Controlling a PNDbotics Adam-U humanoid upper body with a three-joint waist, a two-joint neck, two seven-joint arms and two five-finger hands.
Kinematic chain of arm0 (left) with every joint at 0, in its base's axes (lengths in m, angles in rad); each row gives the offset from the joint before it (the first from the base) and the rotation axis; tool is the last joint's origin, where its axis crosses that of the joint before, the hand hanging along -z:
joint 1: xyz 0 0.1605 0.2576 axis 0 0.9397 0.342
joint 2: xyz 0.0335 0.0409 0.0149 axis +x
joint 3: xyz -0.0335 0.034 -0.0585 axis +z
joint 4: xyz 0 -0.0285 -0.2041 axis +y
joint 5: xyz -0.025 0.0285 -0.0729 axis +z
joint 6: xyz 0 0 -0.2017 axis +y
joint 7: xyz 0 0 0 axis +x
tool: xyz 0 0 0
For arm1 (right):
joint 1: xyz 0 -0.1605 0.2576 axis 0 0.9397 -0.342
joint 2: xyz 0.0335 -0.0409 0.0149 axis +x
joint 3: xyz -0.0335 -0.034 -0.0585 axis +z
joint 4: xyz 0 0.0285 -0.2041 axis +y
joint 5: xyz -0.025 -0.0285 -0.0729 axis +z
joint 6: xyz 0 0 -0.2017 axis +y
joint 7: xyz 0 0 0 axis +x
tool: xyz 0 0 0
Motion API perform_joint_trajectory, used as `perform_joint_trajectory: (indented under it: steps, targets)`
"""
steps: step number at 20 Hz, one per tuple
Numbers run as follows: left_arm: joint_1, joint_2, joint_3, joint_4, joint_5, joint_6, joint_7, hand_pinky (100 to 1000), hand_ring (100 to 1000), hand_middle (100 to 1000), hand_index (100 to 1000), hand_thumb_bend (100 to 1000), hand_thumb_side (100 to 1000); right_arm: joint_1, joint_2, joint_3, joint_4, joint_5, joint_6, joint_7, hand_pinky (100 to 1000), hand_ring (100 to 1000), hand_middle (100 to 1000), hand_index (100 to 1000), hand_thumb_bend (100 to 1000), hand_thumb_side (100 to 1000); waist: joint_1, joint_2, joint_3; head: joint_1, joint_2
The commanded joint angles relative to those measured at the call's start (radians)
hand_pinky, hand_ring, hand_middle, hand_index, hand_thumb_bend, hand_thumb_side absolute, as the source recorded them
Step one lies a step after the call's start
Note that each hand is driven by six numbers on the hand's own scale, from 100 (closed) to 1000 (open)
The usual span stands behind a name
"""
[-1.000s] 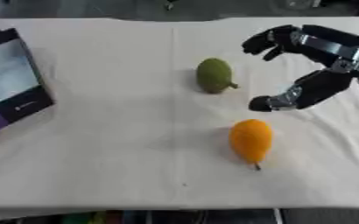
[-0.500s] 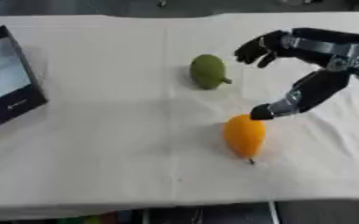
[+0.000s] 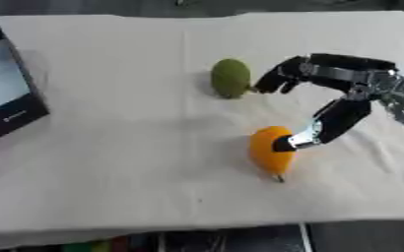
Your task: Pick up the objects with one hand, pass them to the other hand, and then place them into the box on the other side of the table.
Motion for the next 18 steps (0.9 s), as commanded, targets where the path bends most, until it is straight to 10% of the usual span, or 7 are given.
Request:
perform_joint_trajectory:
  steps: [1, 18]
  targets:
    - [-0.017, 0.032, 0.012, -0.016, 0.004, 0.003, 0.004, 819, 747, 764, 801, 734, 429, 0.006, -0.009, 0.001, -0.015, 0.050, 0.011, -0.003, 813, 828, 757, 835, 597, 310, -0.002, -0.030, 0.003, -0.009, 0.000]
    - [-0.011, 0.033, 0.017, -0.013, 0.016, 0.012, 0.013, 814, 746, 760, 797, 737, 429, 0.090, -0.026, 0.006, -0.015, 0.160, 0.074, -0.024, 820, 832, 762, 838, 594, 328, 0.008, -0.013, 0.008, -0.013, 0.002]
